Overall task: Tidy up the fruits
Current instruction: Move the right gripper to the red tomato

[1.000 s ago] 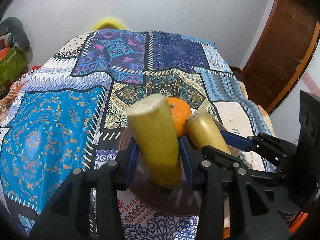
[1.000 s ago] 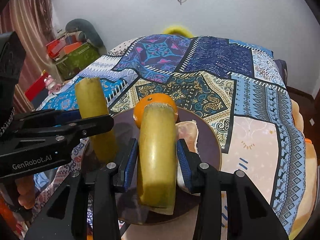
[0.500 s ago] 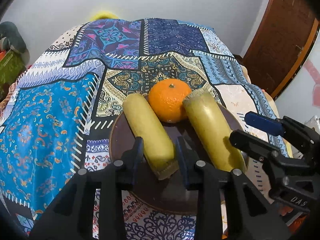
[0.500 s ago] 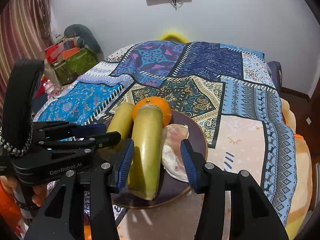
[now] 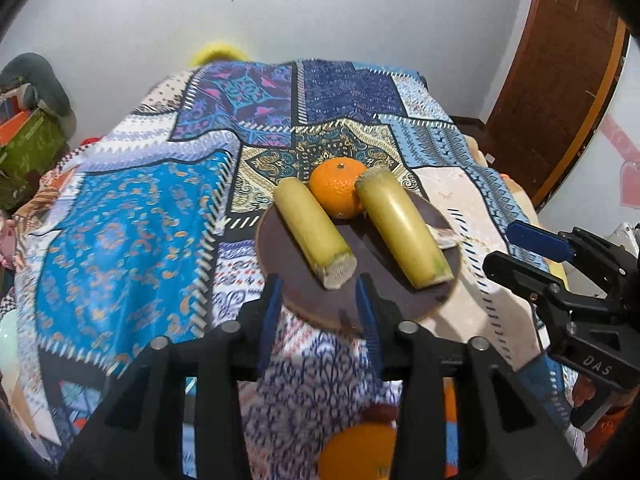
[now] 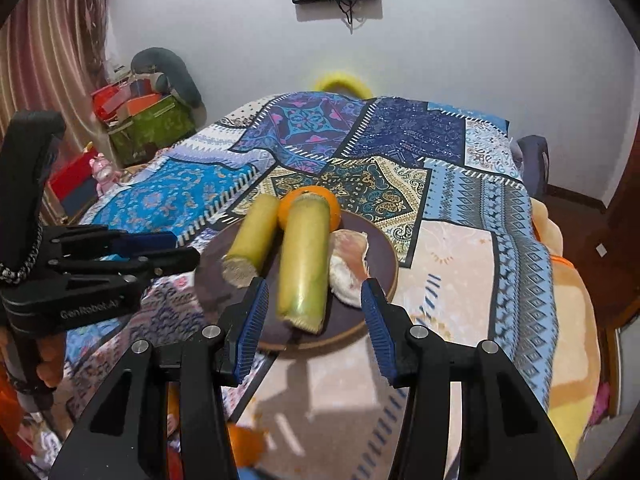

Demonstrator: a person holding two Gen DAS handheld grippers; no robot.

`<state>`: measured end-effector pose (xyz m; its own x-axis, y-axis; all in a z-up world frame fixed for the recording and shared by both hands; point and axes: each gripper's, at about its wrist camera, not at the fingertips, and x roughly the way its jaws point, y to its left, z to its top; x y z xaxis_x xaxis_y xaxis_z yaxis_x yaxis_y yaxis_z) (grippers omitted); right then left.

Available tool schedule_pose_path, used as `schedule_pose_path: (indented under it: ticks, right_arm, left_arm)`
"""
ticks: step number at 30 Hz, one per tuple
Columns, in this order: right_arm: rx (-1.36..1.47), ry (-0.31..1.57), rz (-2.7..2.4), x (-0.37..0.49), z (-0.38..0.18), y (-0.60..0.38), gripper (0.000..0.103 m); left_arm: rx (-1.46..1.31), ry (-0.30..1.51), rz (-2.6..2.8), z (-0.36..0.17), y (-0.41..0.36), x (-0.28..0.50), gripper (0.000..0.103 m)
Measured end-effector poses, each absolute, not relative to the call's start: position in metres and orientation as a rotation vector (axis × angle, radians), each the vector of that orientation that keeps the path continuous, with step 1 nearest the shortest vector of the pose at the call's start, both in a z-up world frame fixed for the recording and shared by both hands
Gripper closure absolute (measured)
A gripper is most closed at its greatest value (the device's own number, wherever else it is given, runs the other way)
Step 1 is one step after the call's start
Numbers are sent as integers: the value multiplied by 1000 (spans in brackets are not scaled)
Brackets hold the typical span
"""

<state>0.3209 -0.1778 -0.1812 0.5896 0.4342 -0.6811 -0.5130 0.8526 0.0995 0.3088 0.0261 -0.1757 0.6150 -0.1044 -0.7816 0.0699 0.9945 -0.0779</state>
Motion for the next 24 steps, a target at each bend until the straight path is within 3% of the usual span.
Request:
schedule_pose_path:
  ticks: [7, 11, 24]
  right_arm:
    - [-121, 742, 550, 280, -164, -189, 58]
    - [-122, 734, 543, 260, -159, -195, 51]
    - [-114, 769, 533, 216, -167, -204, 46]
  left_arm:
    - [2, 864, -85, -152, 26, 257, 48]
    - [10, 857, -80, -148, 26, 232, 41]
    - [18, 952, -71, -178, 16, 191, 35]
